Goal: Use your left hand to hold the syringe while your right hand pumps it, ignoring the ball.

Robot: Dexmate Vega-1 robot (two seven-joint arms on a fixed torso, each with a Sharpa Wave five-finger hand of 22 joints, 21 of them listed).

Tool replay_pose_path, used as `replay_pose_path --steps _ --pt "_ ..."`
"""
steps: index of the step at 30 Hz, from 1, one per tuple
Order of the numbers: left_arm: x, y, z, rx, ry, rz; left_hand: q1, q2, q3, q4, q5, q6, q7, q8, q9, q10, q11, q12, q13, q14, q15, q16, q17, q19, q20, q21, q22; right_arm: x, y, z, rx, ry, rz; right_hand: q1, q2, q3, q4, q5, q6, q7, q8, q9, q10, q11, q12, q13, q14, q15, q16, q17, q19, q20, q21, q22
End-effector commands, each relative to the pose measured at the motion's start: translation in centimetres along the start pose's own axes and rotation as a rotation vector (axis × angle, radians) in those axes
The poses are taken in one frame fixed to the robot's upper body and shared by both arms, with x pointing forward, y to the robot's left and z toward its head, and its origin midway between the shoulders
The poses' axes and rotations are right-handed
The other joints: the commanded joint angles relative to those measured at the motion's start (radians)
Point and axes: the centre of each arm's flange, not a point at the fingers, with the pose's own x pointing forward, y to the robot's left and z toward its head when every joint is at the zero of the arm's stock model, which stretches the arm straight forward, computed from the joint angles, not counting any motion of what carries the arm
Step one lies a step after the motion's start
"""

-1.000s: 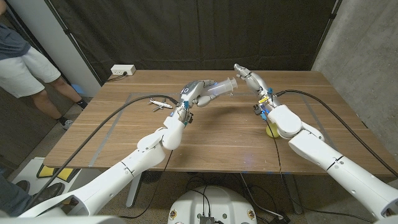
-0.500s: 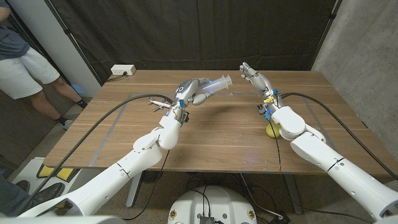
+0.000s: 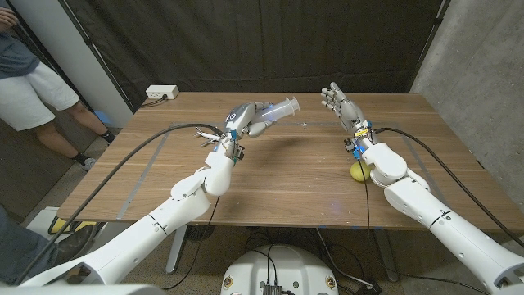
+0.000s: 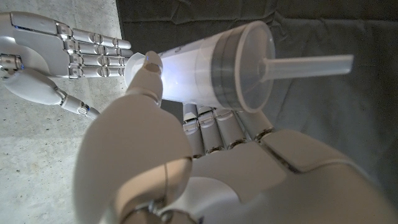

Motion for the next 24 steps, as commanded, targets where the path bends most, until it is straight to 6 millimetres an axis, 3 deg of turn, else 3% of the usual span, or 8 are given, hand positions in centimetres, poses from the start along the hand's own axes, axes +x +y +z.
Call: replay_pose_path --steps 1,10,24 --pt "0.4 0.2 -1.9 -0.045 0.071 0.009 -0.007 0.019 0.191 0.183 0.003 0.076 -0.047 0.005 0.003 0.054 -0.060 0.006 0.003 0.053 -0.089 0.004 0.001 0.002 0.004 -0.002 0.005 -0.3 -2.1 -1.6 0.095 0.018 -0.019 0.004 0.007 -0.004 -0.001 0.008 0.011 0.003 0.006 0.000 0.011 -0.001 0.009 0.001 0.013 0.003 0.006 0.002 0.013 -0.014 0.009 0.000" --pt "0.6 0.7 -2.1 -0.021 0.109 0.030 -0.008 0.019 0.194 0.183 0.003 0.076 -0.048 0.004 0.003 0.055 -0.058 0.007 0.003 0.051 -0.089 0.003 0.001 0.004 0.004 -0.001 0.005 -0.7 -3.2 -2.4 0.123 0.026 -0.032 0.004 0.006 -0.006 -0.002 0.008 0.012 0.004 0.005 0.000 0.017 -0.002 0.009 0.001 0.019 0.003 0.006 0.003 0.016 -0.014 0.009 0.000" --pt "-0.3 -0.8 -2.6 0.000 0.124 -0.057 -0.010 0.017 0.197 0.182 0.003 0.078 -0.047 0.004 0.004 0.055 -0.059 0.007 0.003 0.051 -0.089 0.003 0.001 0.002 0.004 -0.002 0.006 -1.0 -2.4 -2.6 0.116 0.041 -0.031 0.003 0.006 -0.007 -0.002 0.008 0.012 0.006 0.003 0.000 0.017 0.000 0.007 0.001 0.019 0.004 0.003 0.003 0.017 -0.013 0.007 0.000"
